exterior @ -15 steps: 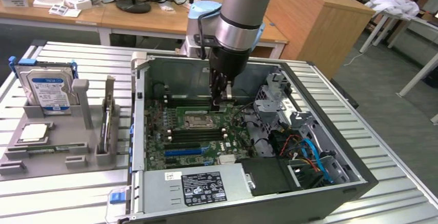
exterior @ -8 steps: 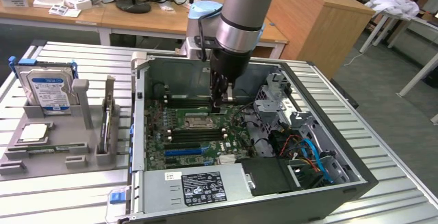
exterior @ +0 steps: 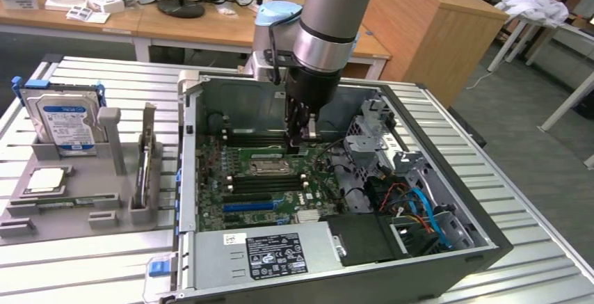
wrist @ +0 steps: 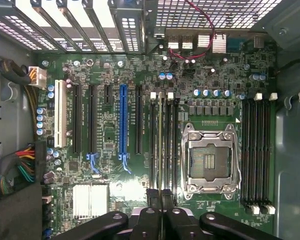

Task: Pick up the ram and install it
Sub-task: 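Insert the ram into the slot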

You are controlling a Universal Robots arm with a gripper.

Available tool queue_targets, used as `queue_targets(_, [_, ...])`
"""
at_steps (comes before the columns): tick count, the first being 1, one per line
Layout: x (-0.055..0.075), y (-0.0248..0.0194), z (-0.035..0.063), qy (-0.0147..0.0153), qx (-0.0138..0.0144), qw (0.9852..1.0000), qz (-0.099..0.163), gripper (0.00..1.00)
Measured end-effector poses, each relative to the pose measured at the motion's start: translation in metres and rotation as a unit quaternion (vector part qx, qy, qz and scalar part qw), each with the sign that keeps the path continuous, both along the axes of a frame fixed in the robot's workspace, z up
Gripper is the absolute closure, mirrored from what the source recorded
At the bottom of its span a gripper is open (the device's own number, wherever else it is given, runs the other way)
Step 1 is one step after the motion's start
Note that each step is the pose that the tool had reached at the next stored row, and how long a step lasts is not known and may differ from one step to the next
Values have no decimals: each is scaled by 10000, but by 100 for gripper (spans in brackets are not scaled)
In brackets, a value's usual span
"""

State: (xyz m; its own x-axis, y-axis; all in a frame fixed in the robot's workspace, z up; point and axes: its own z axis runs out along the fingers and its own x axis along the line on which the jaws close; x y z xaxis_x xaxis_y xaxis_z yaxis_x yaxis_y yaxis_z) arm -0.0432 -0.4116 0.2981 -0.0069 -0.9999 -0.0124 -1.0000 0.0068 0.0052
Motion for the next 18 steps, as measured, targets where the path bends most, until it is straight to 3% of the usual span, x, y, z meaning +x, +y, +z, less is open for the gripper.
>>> queue_targets(18, [0, 0, -148, 0, 0, 10000, 0, 88])
